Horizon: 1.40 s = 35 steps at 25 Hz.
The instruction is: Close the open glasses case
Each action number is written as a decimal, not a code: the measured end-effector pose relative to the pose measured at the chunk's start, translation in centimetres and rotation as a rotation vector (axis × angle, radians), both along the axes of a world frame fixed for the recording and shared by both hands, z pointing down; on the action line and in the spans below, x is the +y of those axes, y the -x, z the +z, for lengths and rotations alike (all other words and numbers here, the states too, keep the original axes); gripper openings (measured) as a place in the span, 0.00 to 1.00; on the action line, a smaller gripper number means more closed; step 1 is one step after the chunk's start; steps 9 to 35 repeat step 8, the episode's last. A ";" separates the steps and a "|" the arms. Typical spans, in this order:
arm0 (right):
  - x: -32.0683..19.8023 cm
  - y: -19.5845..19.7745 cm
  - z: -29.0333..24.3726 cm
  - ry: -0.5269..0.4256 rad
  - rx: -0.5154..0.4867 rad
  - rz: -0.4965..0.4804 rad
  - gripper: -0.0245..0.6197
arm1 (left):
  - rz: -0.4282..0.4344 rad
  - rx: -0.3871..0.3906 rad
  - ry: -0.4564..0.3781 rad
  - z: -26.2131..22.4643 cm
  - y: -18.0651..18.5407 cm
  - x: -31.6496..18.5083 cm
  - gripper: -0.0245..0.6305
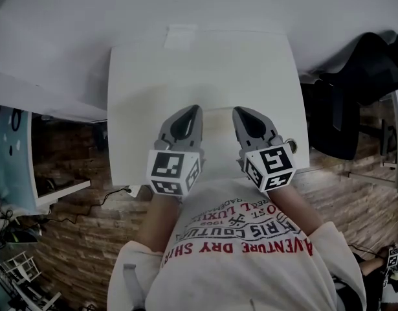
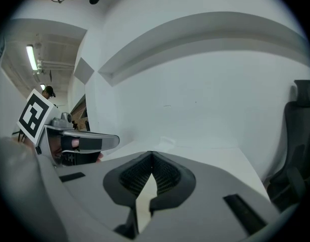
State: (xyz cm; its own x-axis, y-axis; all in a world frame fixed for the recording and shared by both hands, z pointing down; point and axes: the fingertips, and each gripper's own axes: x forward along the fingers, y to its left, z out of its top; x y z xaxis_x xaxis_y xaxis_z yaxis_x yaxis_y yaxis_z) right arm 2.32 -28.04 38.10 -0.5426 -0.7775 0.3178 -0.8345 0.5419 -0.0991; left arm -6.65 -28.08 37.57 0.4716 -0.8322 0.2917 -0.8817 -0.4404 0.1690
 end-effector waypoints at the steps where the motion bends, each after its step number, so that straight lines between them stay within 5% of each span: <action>1: 0.1 0.0 -0.1 -0.005 -0.001 0.001 0.06 | -0.001 -0.001 0.001 0.1 0.0 0.1 0.04; 35: 0.5 0.1 -0.3 -0.011 0.006 -0.002 0.06 | -0.006 -0.002 0.004 0.2 0.0 0.3 0.04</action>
